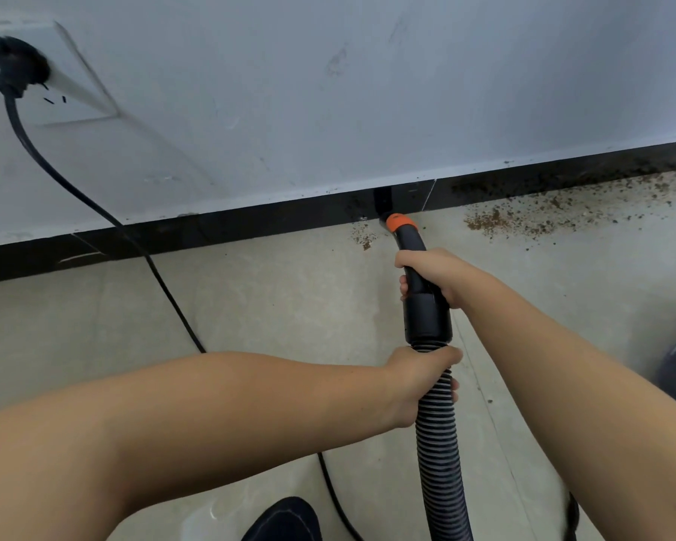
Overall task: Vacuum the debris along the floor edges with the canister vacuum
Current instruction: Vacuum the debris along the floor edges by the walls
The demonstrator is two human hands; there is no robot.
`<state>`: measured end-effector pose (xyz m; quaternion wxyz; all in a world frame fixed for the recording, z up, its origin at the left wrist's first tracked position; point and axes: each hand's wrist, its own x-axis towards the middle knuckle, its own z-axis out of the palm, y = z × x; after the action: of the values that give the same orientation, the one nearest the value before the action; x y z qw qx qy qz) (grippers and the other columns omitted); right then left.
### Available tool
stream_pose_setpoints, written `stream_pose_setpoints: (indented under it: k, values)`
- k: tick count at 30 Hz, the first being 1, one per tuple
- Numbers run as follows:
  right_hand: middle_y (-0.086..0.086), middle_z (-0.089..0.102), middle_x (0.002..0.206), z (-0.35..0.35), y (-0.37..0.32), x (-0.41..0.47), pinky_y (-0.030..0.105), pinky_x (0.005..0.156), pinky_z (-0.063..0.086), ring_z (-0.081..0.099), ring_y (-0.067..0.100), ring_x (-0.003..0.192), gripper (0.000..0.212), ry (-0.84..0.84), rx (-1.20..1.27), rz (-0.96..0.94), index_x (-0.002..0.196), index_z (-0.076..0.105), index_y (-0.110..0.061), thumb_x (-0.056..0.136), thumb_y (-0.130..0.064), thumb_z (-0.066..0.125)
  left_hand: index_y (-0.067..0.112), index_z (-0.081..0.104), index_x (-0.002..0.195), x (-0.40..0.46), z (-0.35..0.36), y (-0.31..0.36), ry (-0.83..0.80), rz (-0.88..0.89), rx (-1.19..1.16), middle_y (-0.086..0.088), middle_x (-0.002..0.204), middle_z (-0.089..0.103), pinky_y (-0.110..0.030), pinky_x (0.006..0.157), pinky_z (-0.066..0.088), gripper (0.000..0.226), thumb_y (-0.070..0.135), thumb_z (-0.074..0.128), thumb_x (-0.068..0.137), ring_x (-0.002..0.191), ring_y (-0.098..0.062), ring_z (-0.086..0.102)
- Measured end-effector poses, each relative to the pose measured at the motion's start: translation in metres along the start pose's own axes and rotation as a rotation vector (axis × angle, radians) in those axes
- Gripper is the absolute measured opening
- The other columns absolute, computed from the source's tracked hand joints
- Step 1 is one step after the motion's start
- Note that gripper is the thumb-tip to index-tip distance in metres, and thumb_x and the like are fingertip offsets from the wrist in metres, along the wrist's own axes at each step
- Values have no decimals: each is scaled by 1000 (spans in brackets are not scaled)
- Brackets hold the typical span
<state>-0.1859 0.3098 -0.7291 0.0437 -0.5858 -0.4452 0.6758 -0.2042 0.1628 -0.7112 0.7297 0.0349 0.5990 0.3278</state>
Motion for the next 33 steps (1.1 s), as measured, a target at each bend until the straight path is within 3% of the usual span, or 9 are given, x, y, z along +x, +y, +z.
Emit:
stream_pose_setpoints:
  k: [9,16,19,24,33]
  values:
    - [7,60,59,19,0,-4,32,59,56,59,18,46,21,-69,-96,-4,99,51,-7,81,-11,62,10,53,94,-8,-7,-7,14,1,-43,-6,70,60,-25,55,52,17,21,64,88,57,-17,58]
    - [7,59,59,-8,8,-11,33,61,56,58,17,44,20,28,-23,18,99,49,-7,83,-11,61,11,51,92,-14,3,-3,-68,-22,21,-6,71,59,-25,57,52,17,21,64,89,58,-17,58]
    - [6,61,54,-11,10,-17,32,57,56,59,18,44,20,-19,-54,42,97,49,-8,82,-12,62,11,51,93,-19,11,-8,-82,-29,23,-6,71,60,-25,58,53,18,23,65,88,58,-17,59]
    - [6,62,54,12,15,-27,31,57,56,59,18,46,21,-148,-157,58,96,49,-7,80,-13,62,10,52,94,-27,11,-30,4,9,-34,-6,68,61,-25,56,53,18,23,65,88,56,-18,60]
    - [6,61,51,31,16,-30,31,56,55,59,17,45,20,-120,-159,19,96,48,-7,81,-10,61,9,52,95,-32,0,-33,59,20,-58,-7,67,61,-26,57,53,18,21,64,88,56,-19,59]
